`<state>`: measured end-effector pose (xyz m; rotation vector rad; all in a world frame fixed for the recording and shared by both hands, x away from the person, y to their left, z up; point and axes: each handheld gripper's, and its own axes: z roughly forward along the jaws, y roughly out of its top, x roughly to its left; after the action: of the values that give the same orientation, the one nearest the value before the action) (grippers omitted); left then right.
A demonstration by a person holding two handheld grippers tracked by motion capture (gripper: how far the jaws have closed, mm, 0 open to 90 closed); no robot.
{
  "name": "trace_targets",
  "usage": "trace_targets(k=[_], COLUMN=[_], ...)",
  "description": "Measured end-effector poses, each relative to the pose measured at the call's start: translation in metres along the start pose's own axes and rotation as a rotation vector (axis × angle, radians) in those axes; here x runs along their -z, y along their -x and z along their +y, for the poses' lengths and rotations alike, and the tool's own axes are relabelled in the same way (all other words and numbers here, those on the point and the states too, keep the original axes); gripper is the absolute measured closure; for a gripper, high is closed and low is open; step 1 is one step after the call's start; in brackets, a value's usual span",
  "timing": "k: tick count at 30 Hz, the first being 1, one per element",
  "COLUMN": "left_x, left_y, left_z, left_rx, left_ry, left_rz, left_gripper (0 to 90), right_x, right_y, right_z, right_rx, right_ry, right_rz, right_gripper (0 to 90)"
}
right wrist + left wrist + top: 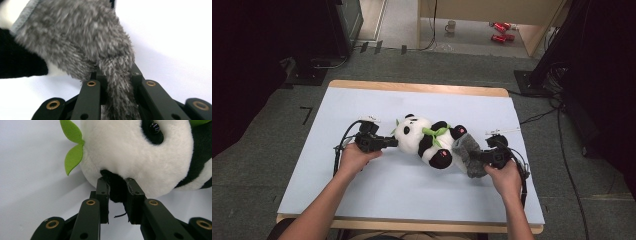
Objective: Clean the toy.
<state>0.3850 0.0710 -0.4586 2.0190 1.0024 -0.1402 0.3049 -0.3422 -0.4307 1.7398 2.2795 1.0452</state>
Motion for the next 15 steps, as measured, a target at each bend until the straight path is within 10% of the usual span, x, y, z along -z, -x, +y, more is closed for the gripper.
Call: trace_targets(k=[7, 15], left_x=[-0.002, -0.002], left_y=[0.004, 0.017], left_z=[-0.004, -0.011], left_rx=[0.007, 0.0], left_ry=[-0.003, 0.013], left_rz=[0.007, -0.004], left_gripper=[76.9, 76.8], right_x=[0.032, 0.035], right_y=[-0.025, -0.075], right_z=[0.02, 0.04], right_rx=[0.045, 0.1], right_ry=[0.184, 0.227], right_rz=[0.088, 0.132], right_gripper=[78.0, 77.8])
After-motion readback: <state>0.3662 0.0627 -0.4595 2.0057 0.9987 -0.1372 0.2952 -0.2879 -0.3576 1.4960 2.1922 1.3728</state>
